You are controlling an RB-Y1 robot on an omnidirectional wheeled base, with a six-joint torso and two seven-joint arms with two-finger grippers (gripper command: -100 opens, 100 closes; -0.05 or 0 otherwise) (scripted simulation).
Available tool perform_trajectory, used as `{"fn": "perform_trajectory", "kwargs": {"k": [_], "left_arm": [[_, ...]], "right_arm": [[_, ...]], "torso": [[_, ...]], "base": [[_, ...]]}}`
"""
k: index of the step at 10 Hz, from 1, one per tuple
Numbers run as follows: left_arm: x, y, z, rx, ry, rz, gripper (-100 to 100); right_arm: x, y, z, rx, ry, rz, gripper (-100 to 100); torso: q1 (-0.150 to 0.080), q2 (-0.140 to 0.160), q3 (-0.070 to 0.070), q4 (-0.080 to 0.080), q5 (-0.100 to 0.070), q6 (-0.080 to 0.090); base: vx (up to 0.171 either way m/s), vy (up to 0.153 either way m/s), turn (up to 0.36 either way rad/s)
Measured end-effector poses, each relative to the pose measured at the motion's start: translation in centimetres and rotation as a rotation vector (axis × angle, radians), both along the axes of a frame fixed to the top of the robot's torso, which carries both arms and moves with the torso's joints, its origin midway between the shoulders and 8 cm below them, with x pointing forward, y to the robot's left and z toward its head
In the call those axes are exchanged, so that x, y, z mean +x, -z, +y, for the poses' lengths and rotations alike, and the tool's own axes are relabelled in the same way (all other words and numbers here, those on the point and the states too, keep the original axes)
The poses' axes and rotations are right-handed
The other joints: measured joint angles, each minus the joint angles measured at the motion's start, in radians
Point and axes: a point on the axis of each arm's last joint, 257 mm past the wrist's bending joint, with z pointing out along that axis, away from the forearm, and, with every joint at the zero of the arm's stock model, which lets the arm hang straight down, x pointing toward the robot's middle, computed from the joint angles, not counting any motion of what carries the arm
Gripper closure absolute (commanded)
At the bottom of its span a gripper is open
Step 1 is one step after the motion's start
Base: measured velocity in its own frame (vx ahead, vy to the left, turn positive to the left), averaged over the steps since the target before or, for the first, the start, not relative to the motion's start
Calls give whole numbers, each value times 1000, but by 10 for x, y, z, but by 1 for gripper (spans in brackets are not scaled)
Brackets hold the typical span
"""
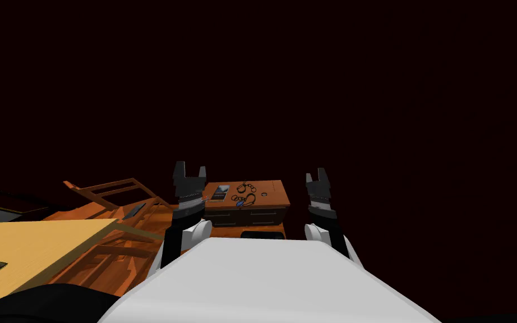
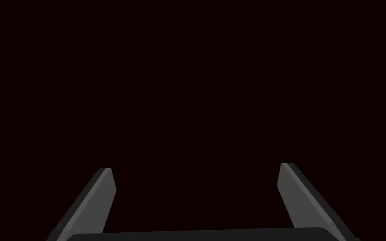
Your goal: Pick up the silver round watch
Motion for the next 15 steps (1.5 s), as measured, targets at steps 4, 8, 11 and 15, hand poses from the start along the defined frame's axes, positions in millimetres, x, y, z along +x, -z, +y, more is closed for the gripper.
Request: {"fn": "perform_trajectory", "kwargs": {"k": [4, 8, 11, 15], "left_arm": [[0, 0, 0, 0, 0, 0, 0], [0, 0, 0, 0, 0, 0, 0], [0, 0, 0, 0, 0, 0, 0], [0, 0, 0, 0, 0, 0, 0]], "right_arm": [[12, 4, 18, -62, -64, 21, -100], [32, 34, 51, -169, -142, 87, -100], [47, 59, 64, -259, -181, 144, -100], [62, 116, 87, -455, -239, 249, -100]], "torso": [[1, 4, 2, 1, 0, 0], [2, 4, 2, 1, 0, 0], [1, 2, 1, 0, 0, 0], [1, 1, 1, 0, 0, 1]], "base": [[-60, 18, 146], [-59, 33, 240], [-28, 28, 209], [-24, 39, 260]]}}
